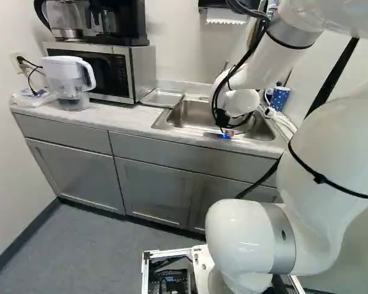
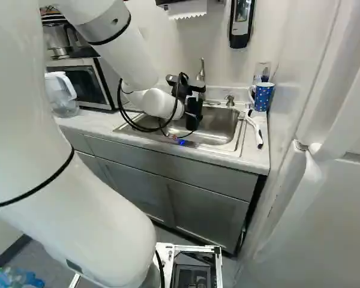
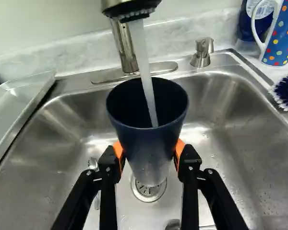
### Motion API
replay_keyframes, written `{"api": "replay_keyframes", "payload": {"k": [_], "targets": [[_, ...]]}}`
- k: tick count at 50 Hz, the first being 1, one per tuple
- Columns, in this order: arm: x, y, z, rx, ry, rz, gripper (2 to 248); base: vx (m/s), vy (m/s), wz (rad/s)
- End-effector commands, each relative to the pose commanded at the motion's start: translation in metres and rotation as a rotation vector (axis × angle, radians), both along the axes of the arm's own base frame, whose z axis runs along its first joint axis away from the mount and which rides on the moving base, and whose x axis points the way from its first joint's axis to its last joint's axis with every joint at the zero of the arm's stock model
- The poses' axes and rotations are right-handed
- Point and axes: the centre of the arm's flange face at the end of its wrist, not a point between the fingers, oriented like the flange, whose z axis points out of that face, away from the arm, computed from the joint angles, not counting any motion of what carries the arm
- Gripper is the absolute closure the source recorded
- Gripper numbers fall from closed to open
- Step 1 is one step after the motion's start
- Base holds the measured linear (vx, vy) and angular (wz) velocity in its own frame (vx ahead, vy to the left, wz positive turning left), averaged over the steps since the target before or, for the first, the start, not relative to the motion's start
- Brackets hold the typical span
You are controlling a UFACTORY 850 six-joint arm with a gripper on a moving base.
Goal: Rinse the cup and place it in the tray
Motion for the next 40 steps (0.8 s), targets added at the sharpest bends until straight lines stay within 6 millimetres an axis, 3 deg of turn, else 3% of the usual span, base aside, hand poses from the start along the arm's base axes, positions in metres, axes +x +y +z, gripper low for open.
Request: {"api": "replay_keyframes", "payload": {"k": [40], "targets": [[0.006,-0.01,0.001,-0.068,0.016,0.062,129,0.0,0.0,0.0]]}}
